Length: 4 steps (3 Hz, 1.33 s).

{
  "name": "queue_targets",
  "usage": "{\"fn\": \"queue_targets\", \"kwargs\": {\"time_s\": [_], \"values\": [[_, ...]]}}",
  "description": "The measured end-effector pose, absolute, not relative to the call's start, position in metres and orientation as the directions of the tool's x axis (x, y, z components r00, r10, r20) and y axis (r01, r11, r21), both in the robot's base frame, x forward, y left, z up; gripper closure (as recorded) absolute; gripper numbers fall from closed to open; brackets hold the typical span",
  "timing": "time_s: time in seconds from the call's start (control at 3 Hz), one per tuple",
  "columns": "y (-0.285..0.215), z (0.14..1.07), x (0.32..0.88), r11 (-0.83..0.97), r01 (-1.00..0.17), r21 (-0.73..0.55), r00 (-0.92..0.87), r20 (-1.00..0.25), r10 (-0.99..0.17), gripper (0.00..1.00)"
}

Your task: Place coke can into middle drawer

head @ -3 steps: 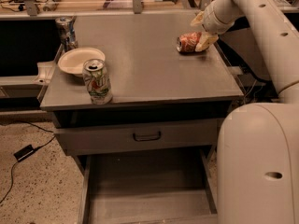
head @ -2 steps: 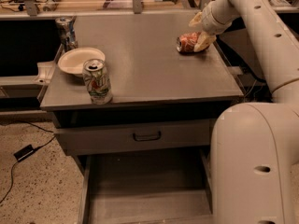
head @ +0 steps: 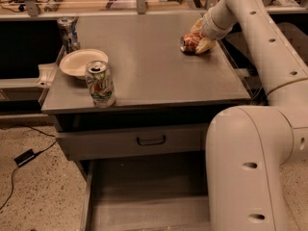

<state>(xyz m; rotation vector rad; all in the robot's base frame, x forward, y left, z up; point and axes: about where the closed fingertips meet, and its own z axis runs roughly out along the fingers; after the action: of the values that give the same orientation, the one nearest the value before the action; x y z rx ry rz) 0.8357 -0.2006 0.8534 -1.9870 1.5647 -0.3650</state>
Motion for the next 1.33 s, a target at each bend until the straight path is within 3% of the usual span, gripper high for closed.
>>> {"fn": "queue_targets", "kwargs": {"time_s": [0.67, 1.0, 1.33], "values": [[-0.196, 0.856, 0.828, -0.164, -0.791, -0.590, 0.317, -0.166, -0.934, 0.86], [-0.195, 0.875, 0.809, -0.145, -0.753, -0.642, 0.408, -0.282, -0.869, 1.00], [-0.189, 0.913, 0.776, -0.148, -0.701, -0.698, 0.511, -0.346, -0.787, 1.00]]}}
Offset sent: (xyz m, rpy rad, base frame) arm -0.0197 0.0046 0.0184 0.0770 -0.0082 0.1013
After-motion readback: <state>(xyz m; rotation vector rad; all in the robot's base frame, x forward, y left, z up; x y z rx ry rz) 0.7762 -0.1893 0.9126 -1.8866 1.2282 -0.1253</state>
